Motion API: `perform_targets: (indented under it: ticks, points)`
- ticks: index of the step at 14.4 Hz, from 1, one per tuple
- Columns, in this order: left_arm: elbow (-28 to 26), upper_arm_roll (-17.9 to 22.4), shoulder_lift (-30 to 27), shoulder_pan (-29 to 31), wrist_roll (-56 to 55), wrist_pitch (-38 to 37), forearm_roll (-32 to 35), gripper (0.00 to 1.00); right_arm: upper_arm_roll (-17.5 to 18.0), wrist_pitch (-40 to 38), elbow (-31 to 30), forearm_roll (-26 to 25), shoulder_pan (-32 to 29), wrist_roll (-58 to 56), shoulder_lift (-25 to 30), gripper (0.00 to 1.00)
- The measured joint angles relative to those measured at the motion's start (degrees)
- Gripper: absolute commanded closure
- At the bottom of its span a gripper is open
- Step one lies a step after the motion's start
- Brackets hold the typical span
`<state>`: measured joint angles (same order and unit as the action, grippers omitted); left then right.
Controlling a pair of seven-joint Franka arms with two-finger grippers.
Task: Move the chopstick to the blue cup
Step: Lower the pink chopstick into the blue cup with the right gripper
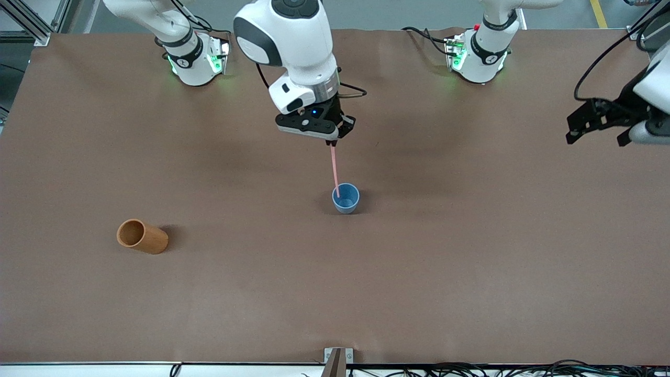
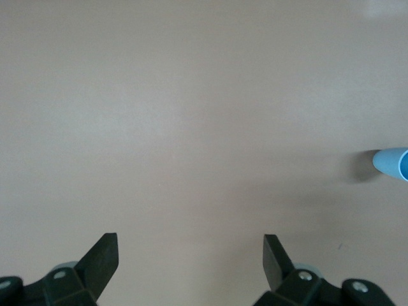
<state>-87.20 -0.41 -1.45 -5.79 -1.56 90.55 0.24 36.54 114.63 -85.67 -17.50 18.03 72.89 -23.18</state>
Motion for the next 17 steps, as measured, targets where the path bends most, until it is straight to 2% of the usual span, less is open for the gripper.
perform_targets:
  ticks: [4, 11, 13, 15, 16, 17]
  points:
    - [-0.51, -0.48, 0.15, -0.24, 0.0, -0.17, 0.0, 0.0, -0.01, 2.95, 0.04, -4.02, 0.9, 0.01, -3.15, 0.91]
    - [-0.6, -0.42, 0.25, -0.19, 0.09, -0.17, 0.0, 0.0, -0.02, 3.3, 0.09, -5.97, 2.34, 0.01, -7.04, 0.82]
    - [-0.65, -0.42, 0.25, -0.19, 0.09, -0.17, 0.0, 0.0, -0.04, 3.3, 0.23, -6.03, 2.34, 0.01, -7.25, 0.72]
    - [-0.67, -0.42, 0.25, -0.19, 0.12, -0.21, 0.0, 0.0, -0.13, 3.28, 0.58, -6.08, 2.29, -0.01, -7.25, 0.54]
    - [-0.69, -0.42, 0.26, -0.19, 0.25, -0.4, 0.0, 0.0, -0.2, 3.24, 0.95, -6.15, 2.13, -0.04, -7.23, 0.4]
    - [-0.7, -0.42, 0.26, -0.19, 0.42, -0.76, 0.0, 0.0, -0.27, 3.14, 1.42, -6.19, 1.79, -0.07, -7.11, 0.21]
